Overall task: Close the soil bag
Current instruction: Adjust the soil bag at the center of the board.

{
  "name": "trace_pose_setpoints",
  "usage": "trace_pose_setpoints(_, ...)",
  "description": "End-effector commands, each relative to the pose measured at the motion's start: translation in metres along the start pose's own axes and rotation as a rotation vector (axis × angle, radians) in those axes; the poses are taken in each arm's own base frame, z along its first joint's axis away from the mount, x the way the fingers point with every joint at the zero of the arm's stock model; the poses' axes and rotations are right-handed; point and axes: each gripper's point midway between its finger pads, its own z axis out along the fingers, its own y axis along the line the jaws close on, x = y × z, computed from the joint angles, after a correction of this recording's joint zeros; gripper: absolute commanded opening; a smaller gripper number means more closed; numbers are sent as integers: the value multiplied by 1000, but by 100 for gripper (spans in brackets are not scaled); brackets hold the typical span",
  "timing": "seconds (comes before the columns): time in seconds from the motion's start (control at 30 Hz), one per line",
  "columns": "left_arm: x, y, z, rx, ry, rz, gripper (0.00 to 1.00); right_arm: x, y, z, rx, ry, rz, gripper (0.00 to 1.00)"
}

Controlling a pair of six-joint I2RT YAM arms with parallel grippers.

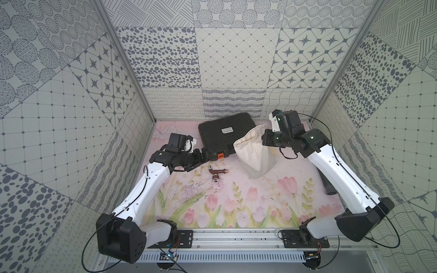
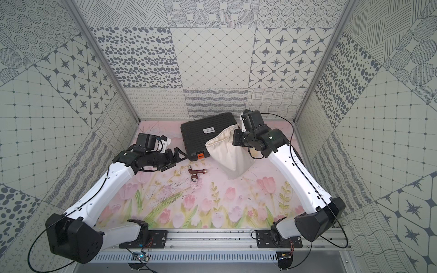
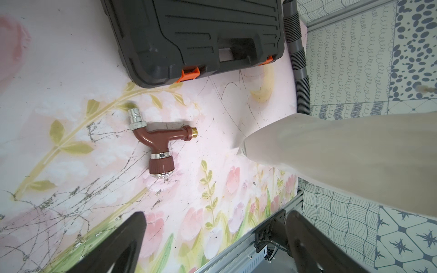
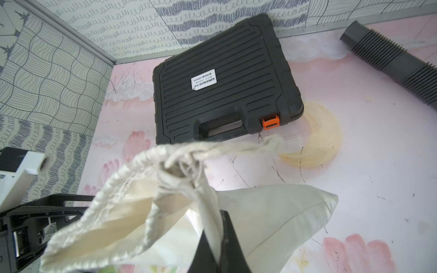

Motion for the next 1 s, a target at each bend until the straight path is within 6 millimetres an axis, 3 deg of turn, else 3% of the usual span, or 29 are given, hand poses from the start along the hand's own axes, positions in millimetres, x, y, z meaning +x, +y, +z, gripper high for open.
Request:
trace_pose_setpoints(0.0, 4, -6, -7, 25, -7, 2, 97, -30, 24, -33, -47, -137, 31, 0)
trace_pose_setpoints(0.37, 12, -4, -25, -14, -35, 30, 97, -7, 70, -40, -119, -112, 19, 0)
trace_pose_setpoints(0.53, 14, 11, -33, -106, -56, 23, 96, 19, 95, -32, -159, -59, 9, 0)
trace_pose_setpoints(0.67, 17, 12, -36, -110, -58, 31, 97, 39, 112, -23, -169, -35, -4, 0)
trace_pose_setpoints(0.8, 18, 13, -36, -113, -55, 28, 97, 56, 114, -16, -153, -23, -2, 0)
trace_pose_setpoints(0.97, 20, 14, -34, -111, -44, 27, 97, 95, 89, 12, -85, 34, -4, 0)
